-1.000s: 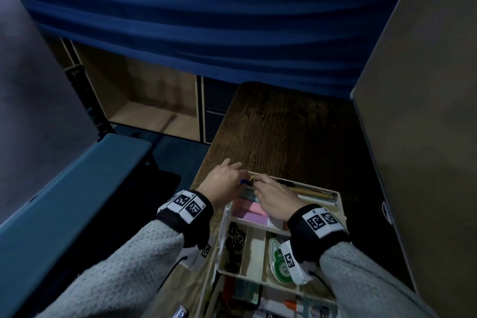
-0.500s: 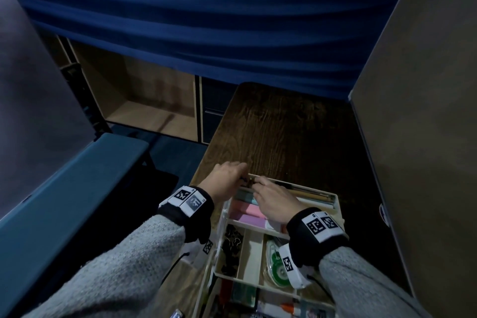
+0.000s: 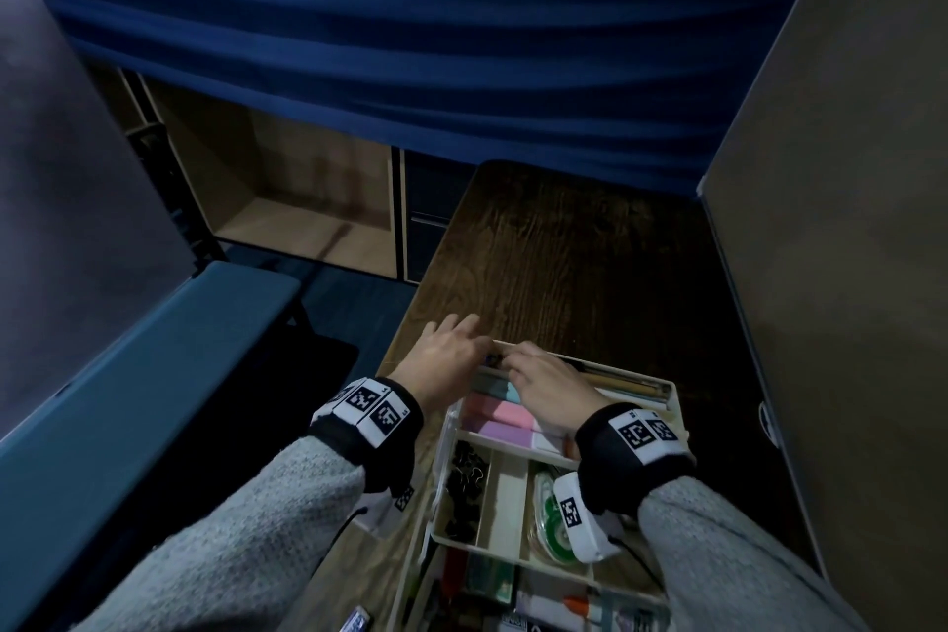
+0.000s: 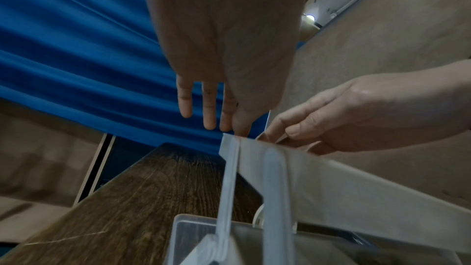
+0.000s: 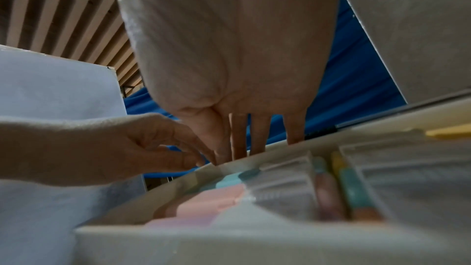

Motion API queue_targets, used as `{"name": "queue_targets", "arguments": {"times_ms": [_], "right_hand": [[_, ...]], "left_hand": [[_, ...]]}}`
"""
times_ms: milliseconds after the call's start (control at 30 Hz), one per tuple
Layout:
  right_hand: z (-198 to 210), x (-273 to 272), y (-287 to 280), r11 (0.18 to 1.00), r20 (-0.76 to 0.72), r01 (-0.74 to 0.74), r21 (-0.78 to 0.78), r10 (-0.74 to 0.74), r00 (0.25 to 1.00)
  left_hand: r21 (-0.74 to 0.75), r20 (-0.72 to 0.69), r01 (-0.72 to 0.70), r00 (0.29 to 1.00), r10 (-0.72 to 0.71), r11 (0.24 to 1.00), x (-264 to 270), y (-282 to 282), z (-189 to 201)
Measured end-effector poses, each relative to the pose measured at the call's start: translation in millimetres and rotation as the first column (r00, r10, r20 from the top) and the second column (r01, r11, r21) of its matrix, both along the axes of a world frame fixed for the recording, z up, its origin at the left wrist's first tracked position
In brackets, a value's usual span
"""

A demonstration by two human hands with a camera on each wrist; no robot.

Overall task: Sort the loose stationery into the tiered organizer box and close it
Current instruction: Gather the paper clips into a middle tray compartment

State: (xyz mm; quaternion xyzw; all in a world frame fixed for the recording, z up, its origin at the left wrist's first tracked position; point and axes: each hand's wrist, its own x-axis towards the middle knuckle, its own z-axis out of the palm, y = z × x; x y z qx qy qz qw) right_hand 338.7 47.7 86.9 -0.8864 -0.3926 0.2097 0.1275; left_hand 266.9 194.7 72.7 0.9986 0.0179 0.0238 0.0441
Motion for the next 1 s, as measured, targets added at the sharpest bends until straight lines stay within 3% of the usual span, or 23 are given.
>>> {"name": "queue_targets", "arguments": {"times_ms": [333,467,567,667,767,867,1000], "right_hand": [[2.9,-13.3,-5.6,0.992,-0.053,0.114,0.055,-0.111,0.992],[7.5,-33.8,-23.3,0.953,0.016,0.116,0.280,-0.125,0.992],[6.8,-65.5,-45.5,0.843,0.042,0.141,0.519,-0.190,0.981],[-1.9,-109.3,-75.3,0.739,0.030,0.159,0.654,-0.236,0.971],[-19.3,-156.6,-111.0,0.720,-0.030,0.211,0.661,-0.256,0.966],[-43.1,-202.4,-144.7,0.765,-0.116,0.269,0.586,-0.249,0.961],[-80.0,-242.9,-188.9,0.852,-0.216,0.297,0.432,-0.222,0.951]], "left_hand": [[-0.138,0.084,-0.100,0.990,0.113,0.985,-42.7,3.0,19.5],[-0.278,0.275,-0.067,0.950,0.146,0.958,-88.5,-3.2,26.0],[-0.382,0.365,-0.059,0.907,0.209,0.922,-133.7,-18.5,14.3],[-0.481,0.301,-0.113,0.910,0.285,0.869,-181.2,-35.6,-13.2],[-0.553,0.164,-0.217,0.918,0.361,0.804,-226.4,-50.0,-44.9],[-0.587,0.036,-0.315,0.910,0.414,0.746,-267.2,-64.2,-72.9],[-0.560,-0.090,-0.368,0.918,0.387,0.742,-309.0,-83.7,-98.3]]}}
